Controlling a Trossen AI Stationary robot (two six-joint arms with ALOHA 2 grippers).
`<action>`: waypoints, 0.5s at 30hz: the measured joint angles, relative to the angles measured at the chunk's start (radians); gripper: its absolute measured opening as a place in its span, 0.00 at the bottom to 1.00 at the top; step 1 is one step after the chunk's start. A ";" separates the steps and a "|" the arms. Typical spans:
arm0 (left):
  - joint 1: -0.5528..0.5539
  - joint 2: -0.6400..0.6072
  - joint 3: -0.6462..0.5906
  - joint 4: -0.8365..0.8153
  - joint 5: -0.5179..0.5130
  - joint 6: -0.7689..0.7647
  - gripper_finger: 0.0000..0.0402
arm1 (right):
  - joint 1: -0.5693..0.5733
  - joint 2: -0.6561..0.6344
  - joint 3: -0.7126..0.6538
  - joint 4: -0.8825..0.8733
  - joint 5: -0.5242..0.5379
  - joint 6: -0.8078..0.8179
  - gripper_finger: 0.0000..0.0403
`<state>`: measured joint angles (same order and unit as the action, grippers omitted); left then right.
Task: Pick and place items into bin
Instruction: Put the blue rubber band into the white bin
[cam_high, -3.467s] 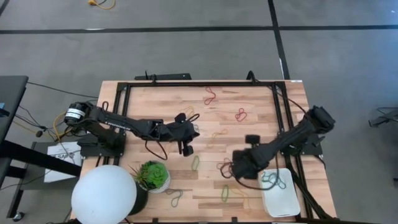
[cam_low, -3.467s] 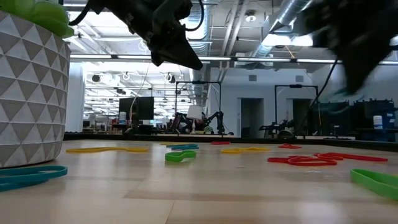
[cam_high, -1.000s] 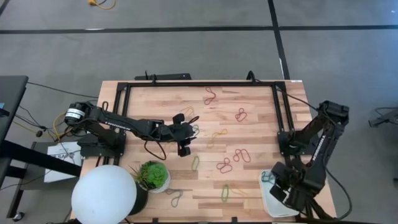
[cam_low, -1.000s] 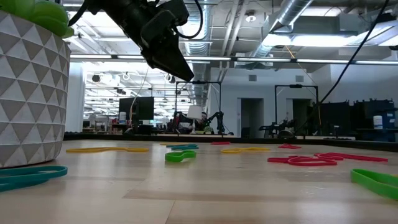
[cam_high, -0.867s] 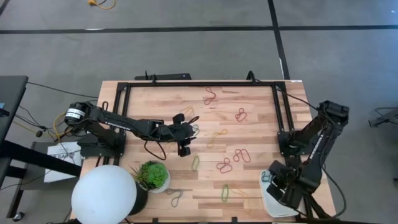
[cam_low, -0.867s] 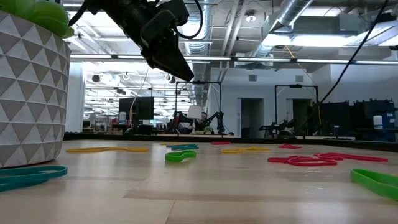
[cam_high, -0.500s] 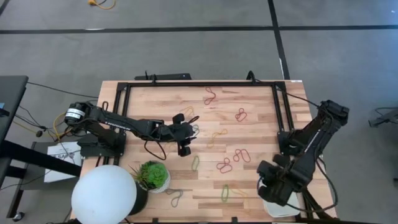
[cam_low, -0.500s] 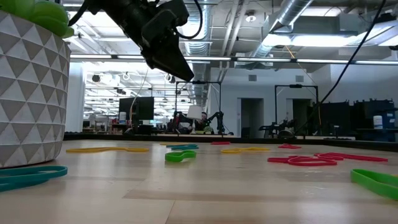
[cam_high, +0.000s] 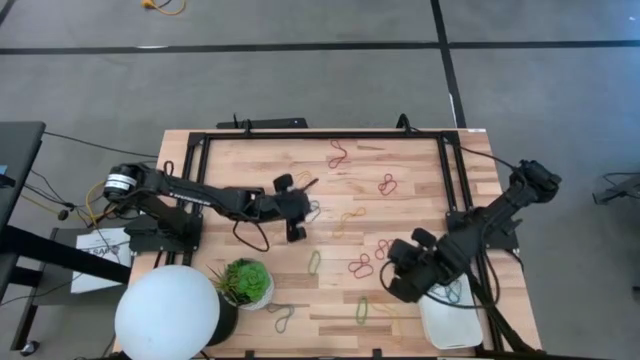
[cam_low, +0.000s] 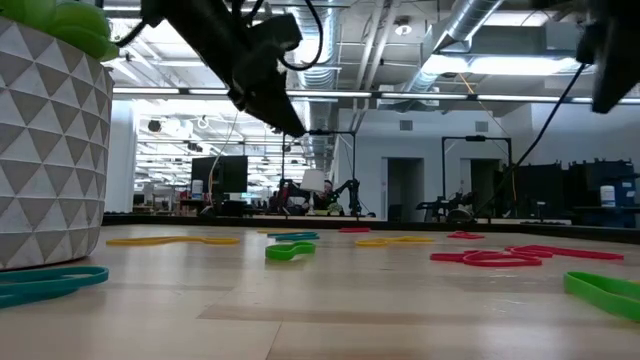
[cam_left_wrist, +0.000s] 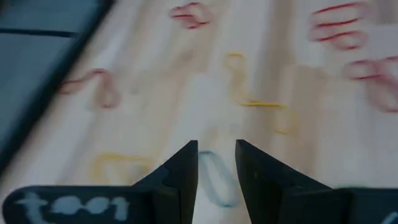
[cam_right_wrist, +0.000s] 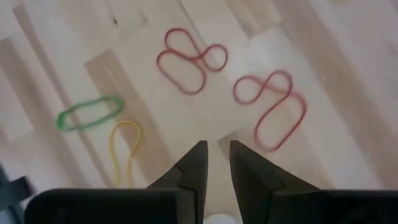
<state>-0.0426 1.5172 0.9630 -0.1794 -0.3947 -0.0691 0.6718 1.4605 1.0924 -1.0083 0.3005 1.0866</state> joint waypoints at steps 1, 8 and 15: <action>0.017 -0.007 0.000 0.005 -0.015 0.021 0.24 | -0.014 0.000 0.000 0.000 0.004 -0.030 0.15; 0.192 -0.047 0.008 0.067 0.008 0.046 0.24 | -0.093 0.000 0.000 0.003 0.261 -0.161 0.15; 0.279 0.099 -0.004 0.058 0.257 -0.112 0.24 | -0.170 0.000 -0.001 0.019 0.421 -0.132 0.15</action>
<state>0.2367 1.6163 0.9591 -0.1214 -0.1380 -0.1815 0.5018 1.4605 1.0916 -0.9897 0.7219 0.9546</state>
